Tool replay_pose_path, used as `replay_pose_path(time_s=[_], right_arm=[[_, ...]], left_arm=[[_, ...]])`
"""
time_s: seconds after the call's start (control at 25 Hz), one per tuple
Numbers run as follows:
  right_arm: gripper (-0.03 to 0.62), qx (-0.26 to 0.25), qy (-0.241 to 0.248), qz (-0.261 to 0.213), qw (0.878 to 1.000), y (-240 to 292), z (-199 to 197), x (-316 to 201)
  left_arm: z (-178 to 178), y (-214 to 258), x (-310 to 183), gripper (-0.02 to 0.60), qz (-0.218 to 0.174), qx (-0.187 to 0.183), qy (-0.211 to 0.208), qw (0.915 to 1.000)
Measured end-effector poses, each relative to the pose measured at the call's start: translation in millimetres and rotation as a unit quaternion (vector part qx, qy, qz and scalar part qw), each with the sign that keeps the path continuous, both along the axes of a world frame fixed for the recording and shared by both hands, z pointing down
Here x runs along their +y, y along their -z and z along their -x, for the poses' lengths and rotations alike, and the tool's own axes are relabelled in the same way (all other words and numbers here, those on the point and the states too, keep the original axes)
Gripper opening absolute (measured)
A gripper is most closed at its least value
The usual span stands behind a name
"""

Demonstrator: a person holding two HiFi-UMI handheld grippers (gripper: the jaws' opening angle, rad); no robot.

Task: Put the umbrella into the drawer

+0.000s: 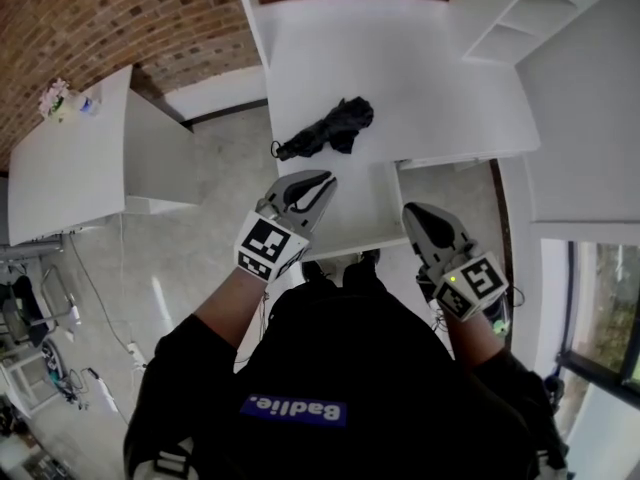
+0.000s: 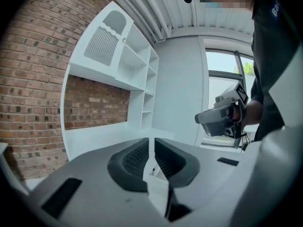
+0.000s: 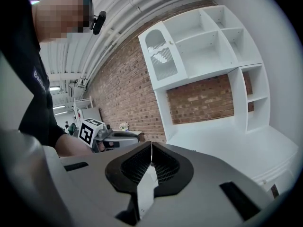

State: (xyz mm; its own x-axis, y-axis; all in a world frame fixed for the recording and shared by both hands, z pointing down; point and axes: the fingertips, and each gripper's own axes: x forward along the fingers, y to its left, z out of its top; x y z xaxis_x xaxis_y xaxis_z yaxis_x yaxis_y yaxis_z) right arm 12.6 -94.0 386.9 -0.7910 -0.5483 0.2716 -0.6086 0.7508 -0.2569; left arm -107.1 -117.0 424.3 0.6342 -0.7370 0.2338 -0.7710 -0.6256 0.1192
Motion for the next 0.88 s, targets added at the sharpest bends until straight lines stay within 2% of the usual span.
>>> replay_pose_path(time_s=[0.2,0.36,0.52,0.68,0.88], right_arm=[[0.031,-0.002,-0.002,0.000,1.000,-2.5,-13.8,-21.3],[0.031,0.000,-0.008,0.001,1.000,-2.4,-23.7,-35.9],[0.031,0.013,-0.026,0.005,1.000,-10.5,-42.3,-43.7],[0.031,0.022,-0.046,0.015,0.999,-16.5,-60.3,-49.3],[0.031,0.012,-0.066,0.027,0.997,-16.6,-80.5,-50.3]], left_arm=[[-7.2,-27.8,-35.7,0.101,0.011,-0.057,-0.009,0.9983],[-5.5,-63.0,-66.1,0.170,0.037,-0.116,-0.018,0.9924],[-1.3,-109.1,-93.1,0.242,0.075,-0.170,-0.032,0.9820],[6.7,-163.6,-118.4,0.295,0.115,-0.206,-0.039,0.9709],[18.9,-224.5,-143.3,0.334,0.157,-0.260,-0.044,0.9517]])
